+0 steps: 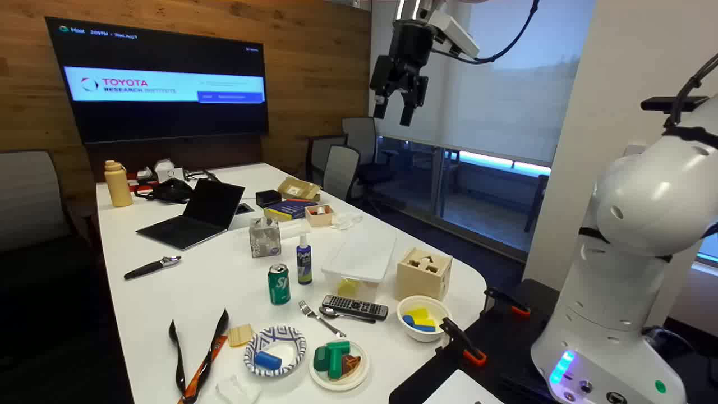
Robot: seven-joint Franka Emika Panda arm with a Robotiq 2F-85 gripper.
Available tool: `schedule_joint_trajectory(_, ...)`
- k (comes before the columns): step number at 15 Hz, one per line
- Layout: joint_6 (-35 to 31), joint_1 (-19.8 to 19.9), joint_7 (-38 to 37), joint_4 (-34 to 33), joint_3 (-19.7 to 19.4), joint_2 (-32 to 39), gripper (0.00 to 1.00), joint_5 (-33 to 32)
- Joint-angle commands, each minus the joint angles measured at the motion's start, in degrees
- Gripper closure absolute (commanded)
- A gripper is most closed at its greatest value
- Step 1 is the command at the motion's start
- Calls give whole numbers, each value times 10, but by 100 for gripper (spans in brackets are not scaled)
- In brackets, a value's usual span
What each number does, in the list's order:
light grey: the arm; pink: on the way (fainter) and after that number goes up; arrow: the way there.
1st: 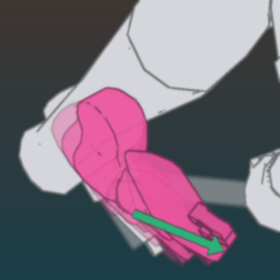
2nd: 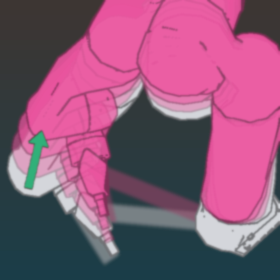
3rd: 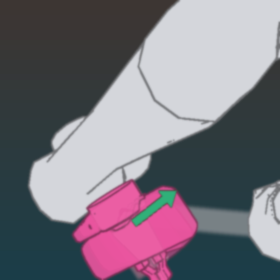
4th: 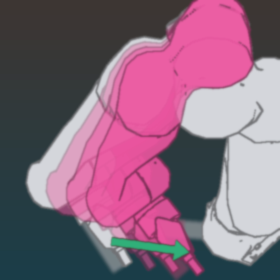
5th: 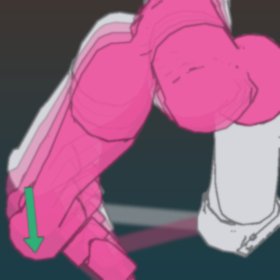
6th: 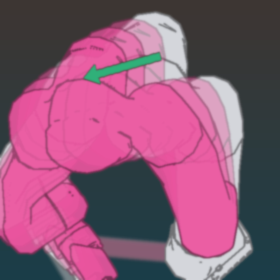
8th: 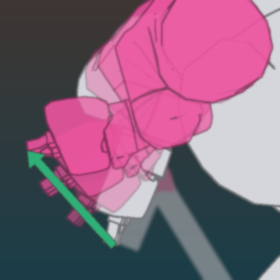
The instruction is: Remove the cap from the blue bottle
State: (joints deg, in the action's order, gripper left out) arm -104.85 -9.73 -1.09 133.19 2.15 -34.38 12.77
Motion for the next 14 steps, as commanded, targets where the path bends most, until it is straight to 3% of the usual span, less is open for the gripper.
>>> schedule_joint_trajectory(1,2,12,5,-1,9,0,0,5)
schedule_joint_trajectory(3,-6,14,2,-4,13,18,0,0)
schedule_joint_trajectory(9,-253,20,-68,23,82,181,0,-33)
schedule_joint_trajectory(12,-363,22,-152,8,118,299,0,-110)
schedule_joint_trajectory(14,-427,24,-238,-10,124,370,0,-200)
